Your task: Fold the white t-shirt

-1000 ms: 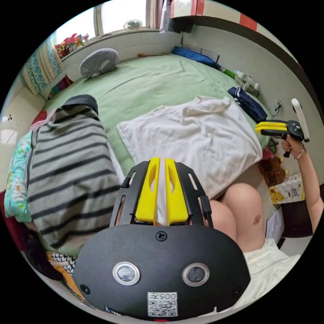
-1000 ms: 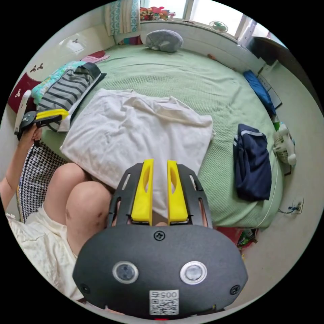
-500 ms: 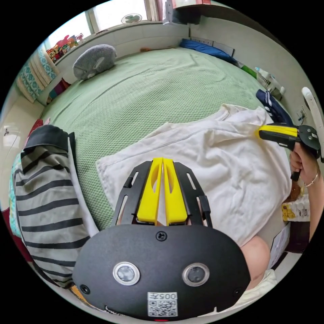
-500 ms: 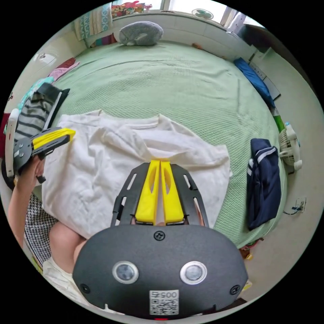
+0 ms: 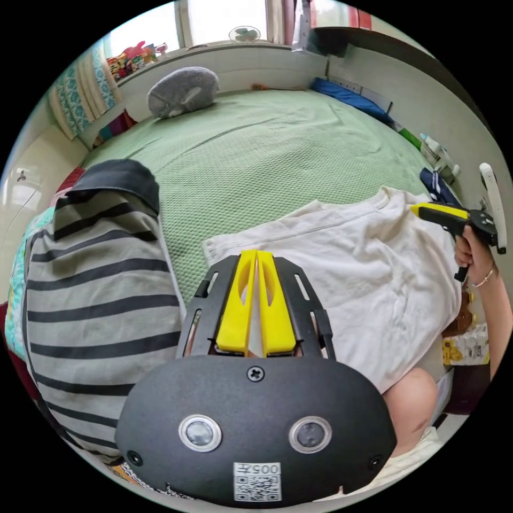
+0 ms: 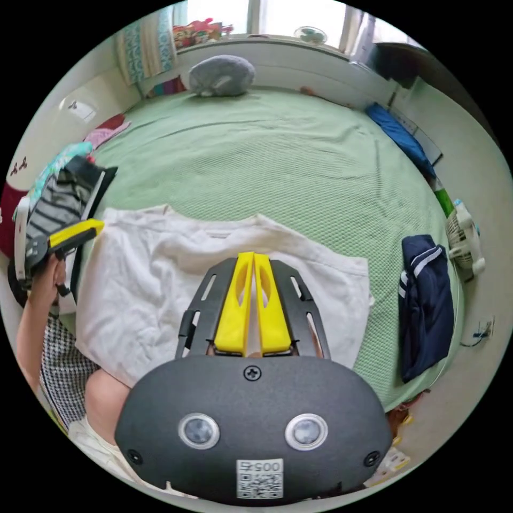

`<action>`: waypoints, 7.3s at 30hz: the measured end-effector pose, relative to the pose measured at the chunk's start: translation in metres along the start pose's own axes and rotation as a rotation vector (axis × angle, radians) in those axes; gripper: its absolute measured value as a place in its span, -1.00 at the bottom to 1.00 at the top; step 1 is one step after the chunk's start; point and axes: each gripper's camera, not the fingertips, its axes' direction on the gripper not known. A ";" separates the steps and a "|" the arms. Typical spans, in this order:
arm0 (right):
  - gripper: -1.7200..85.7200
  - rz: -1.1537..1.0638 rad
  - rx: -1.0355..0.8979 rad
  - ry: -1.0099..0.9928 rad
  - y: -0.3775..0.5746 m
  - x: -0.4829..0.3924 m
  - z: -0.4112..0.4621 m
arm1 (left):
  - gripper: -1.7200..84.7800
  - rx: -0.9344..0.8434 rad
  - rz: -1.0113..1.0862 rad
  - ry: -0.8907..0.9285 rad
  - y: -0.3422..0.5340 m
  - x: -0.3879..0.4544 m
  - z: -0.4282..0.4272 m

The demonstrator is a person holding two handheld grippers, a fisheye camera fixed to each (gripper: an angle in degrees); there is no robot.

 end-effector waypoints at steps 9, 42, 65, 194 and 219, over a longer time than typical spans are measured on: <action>-0.99 -0.068 -0.052 0.039 -0.013 -0.055 0.027 | -0.96 -0.056 -0.019 0.080 -0.009 0.040 0.035; -0.99 0.330 0.012 0.141 0.284 0.161 -0.144 | -0.71 0.042 0.409 0.533 0.040 0.389 -0.063; -0.99 0.314 0.031 0.053 0.329 0.232 -0.131 | -0.77 -0.207 0.273 0.282 0.052 0.591 0.046; -0.62 -0.019 -0.162 -0.284 0.153 -0.117 -0.011 | -0.69 -0.062 -0.368 0.212 0.370 -0.157 -0.151; -0.97 0.176 -0.239 -0.247 0.174 -0.091 0.029 | -0.82 -0.139 -0.303 0.161 0.321 -0.134 -0.129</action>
